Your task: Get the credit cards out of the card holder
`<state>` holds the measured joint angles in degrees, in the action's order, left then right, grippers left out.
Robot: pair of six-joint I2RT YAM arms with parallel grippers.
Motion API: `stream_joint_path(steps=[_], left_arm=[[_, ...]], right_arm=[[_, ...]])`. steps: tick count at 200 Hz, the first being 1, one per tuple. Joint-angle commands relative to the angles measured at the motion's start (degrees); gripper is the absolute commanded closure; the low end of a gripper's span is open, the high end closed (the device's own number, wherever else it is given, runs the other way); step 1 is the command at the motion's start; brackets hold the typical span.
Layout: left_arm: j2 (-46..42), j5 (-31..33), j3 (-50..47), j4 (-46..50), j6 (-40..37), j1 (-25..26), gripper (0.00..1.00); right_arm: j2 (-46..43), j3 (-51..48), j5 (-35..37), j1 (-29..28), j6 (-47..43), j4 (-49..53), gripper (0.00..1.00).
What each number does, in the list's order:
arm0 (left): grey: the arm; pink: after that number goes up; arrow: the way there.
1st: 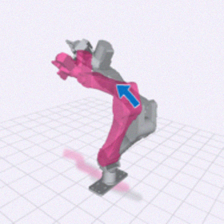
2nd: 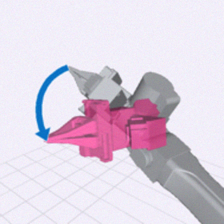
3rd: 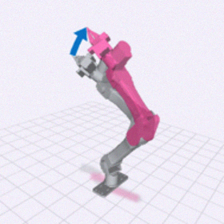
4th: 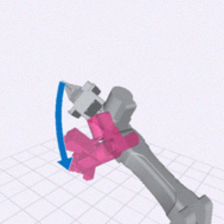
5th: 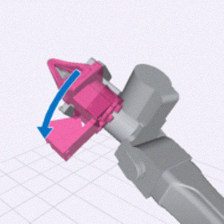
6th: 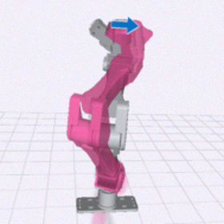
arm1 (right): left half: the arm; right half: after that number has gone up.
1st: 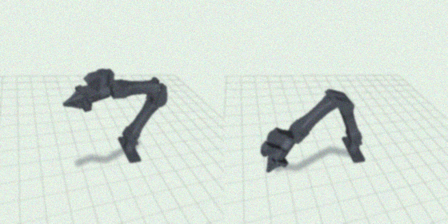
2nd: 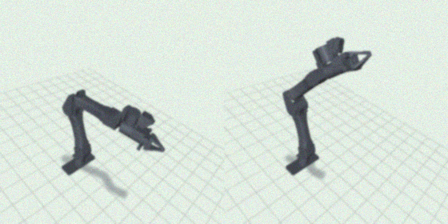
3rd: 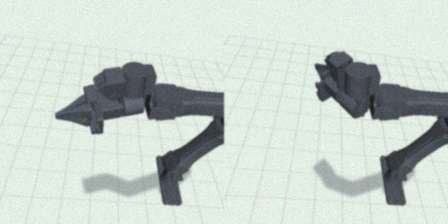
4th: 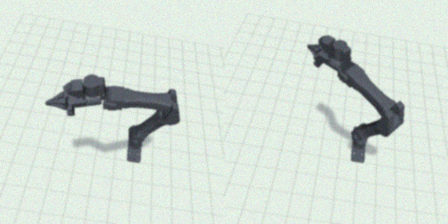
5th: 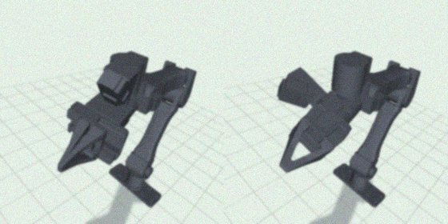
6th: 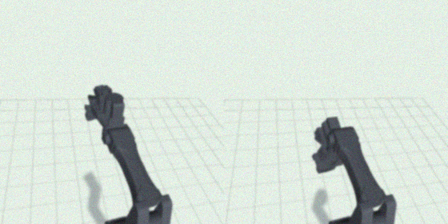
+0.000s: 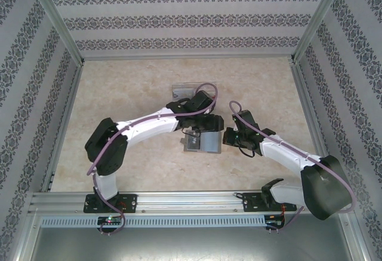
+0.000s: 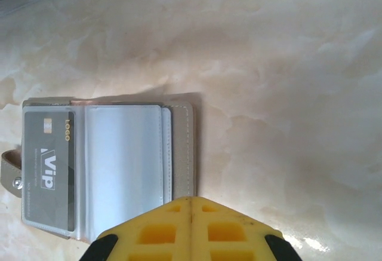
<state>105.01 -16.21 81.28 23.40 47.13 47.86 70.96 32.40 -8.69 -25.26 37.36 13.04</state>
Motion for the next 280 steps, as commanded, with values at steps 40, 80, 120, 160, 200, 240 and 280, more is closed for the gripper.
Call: stream_joint_path(steps=[40,80,120,160,200,240,280], left_arm=[[-7.6,6.1,-12.6,3.0,-2.5,-5.8,0.63],[-6.5,4.2,-18.0,-0.7,-2.0,-7.5,0.73],[-4.5,2.8,-19.9,-4.5,-0.1,-7.5,0.74],[-2.8,1.8,-19.2,-5.6,-0.1,-7.6,0.74],[-1.3,1.1,-19.2,-5.6,0.0,-7.5,0.77],[-0.2,0.2,-19.9,-6.5,0.4,-7.5,0.80],[0.3,0.0,-20.0,-6.8,0.9,-7.4,0.80]], right_arm=[[0.7,4.4,-5.9,-3.4,1.3,-1.8,0.90],[6.3,6.8,-10.3,-7.7,4.8,-6.8,0.90],[11.7,7.4,-11.7,-8.5,7.8,-9.9,0.89],[14.7,7.8,-12.3,-8.5,8.8,-11.1,0.89],[16.6,8.0,-12.8,-8.5,9.6,-12.1,0.90],[18.5,8.4,-13.0,-8.4,9.6,-12.1,0.90],[20.1,8.5,-13.4,-8.2,9.8,-11.9,0.89]])
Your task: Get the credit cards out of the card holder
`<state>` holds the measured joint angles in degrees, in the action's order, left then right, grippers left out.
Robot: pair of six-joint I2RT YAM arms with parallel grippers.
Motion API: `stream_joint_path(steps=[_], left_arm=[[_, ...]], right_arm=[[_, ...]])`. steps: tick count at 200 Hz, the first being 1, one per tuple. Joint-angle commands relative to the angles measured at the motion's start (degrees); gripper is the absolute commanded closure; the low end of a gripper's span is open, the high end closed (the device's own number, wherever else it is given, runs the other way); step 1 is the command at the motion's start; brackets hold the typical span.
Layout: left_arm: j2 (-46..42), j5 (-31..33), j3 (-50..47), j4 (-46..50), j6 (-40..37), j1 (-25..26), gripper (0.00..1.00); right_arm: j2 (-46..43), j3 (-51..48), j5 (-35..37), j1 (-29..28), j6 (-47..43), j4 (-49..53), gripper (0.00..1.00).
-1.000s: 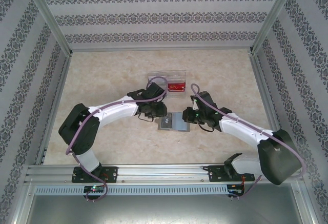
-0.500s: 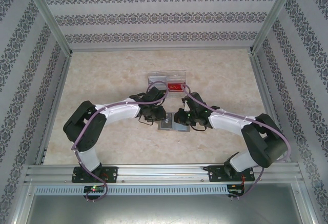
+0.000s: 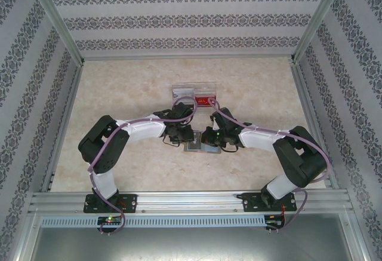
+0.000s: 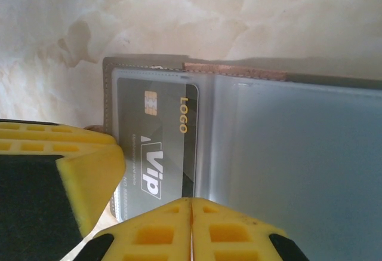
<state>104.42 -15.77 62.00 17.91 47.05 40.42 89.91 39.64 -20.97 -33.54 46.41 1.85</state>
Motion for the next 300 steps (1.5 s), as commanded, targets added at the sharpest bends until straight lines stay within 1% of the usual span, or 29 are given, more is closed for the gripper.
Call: stream_joint_path(steps=[1,28,48,104,165,238,300], left_arm=[[0.9,-0.4,-0.7,-1.3,1.0,0.0,0.80],[1.1,-0.6,-0.7,-1.4,1.0,0.1,0.80],[1.2,-0.6,-0.5,-1.4,1.1,0.1,0.80],[1.4,-0.8,-0.1,-1.3,1.1,0.3,0.80],[1.4,-0.6,0.1,-0.9,1.0,0.4,0.81],[1.4,-0.7,0.3,-0.9,0.9,0.4,0.81],[1.8,-1.0,0.4,-1.1,0.9,0.5,0.81]], right_arm=[[1.2,1.3,-1.2,0.1,0.8,-0.7,0.90],[1.9,1.3,-1.7,0.4,0.8,-0.9,0.89],[2.4,1.4,-2.0,0.7,1.0,-1.2,0.86],[2.8,0.9,-3.6,1.2,2.0,-3.0,0.85],[-2.4,-0.4,-0.6,1.7,2.1,-2.2,0.85],[1.9,0.0,-3.1,1.7,1.9,-2.9,0.85],[3.2,0.1,-4.4,1.7,2.1,-4.1,0.85]])
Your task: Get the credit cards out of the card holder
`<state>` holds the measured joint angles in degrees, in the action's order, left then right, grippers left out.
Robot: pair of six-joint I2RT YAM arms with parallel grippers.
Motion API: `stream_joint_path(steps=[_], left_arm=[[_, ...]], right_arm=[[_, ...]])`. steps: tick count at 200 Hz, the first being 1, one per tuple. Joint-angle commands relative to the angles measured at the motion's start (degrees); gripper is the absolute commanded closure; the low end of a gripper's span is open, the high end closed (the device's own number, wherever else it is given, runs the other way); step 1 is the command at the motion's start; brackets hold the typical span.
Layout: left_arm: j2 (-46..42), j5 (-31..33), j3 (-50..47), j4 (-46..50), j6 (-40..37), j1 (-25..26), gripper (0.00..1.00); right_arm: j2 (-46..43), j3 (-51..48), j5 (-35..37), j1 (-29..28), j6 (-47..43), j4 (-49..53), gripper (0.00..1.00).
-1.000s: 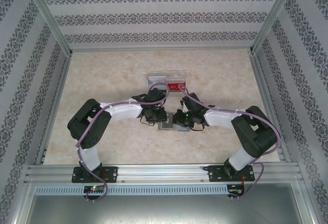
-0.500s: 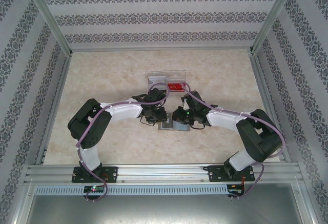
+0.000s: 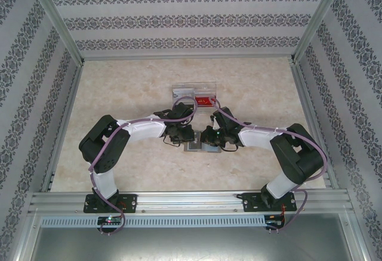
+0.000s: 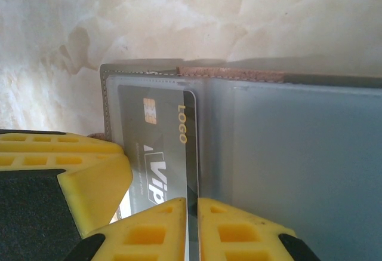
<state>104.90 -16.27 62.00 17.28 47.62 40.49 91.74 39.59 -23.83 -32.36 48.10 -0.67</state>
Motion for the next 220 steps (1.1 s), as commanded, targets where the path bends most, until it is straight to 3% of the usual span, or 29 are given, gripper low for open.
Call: stream_joint_path(steps=[1,120,220], left_arm=[[1.3,-0.5,0.4,-0.5,0.4,0.5,0.81],[1.5,-0.3,0.3,-0.1,0.4,0.6,0.81],[1.8,-0.5,0.6,-0.3,0.6,0.8,0.81]], right_arm=[[1.4,0.1,-1.6,0.5,0.4,-1.6,0.85],[-2.1,0.2,0.8,1.7,-1.3,3.0,0.83],[1.3,0.6,-1.8,0.8,-0.5,0.0,0.83]])
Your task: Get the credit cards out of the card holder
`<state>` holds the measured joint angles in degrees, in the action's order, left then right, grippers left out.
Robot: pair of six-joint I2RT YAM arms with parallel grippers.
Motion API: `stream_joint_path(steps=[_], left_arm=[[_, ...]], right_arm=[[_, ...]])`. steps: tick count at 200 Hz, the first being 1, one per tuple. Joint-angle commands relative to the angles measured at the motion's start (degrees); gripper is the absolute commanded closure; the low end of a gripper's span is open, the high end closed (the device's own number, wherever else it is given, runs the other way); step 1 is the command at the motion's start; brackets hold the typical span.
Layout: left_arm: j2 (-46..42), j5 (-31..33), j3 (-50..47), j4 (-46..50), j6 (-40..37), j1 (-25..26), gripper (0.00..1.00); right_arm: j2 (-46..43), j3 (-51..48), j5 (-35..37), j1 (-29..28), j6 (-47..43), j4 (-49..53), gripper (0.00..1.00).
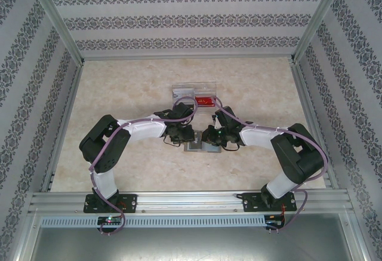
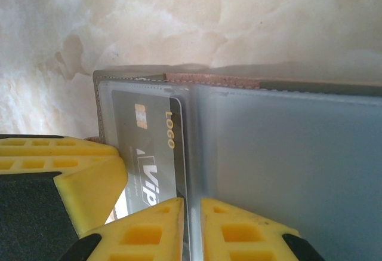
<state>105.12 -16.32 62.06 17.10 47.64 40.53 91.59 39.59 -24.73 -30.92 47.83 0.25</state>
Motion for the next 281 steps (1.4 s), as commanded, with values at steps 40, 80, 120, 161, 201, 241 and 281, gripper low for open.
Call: stream_joint_path(steps=[40,80,120,161,201,241,281], left_arm=[[1.6,-0.6,0.5,-0.2,0.6,0.9,0.81],[1.8,-0.7,0.7,-0.2,0.5,1.0,0.81],[1.9,-0.7,0.9,-0.1,0.5,1.1,0.81],[1.8,0.2,1.3,1.4,-0.3,1.0,0.81],[1.6,1.9,1.4,3.2,-1.3,1.0,0.81],[1.6,2.8,1.7,4.3,-1.7,1.0,0.82],[1.7,2.9,1.9,4.7,-2.0,1.0,0.82]], right_arm=[[2.5,0.4,-1.5,-1.1,0.1,-1.9,0.82],[2.3,0.7,-2.1,-1.5,0.4,-2.8,0.83],[2.1,0.5,-2.1,-1.4,0.5,-2.8,0.92],[0.8,-0.9,-1.4,-0.1,0.0,-1.8,1.00],[-1.3,-2.5,-1.3,2.5,-1.1,-0.7,1.00],[-2.5,-3.5,-1.9,4.1,-1.9,-0.2,1.00],[-3.5,-4.5,-2.1,4.9,-2.4,0.0,1.00]])
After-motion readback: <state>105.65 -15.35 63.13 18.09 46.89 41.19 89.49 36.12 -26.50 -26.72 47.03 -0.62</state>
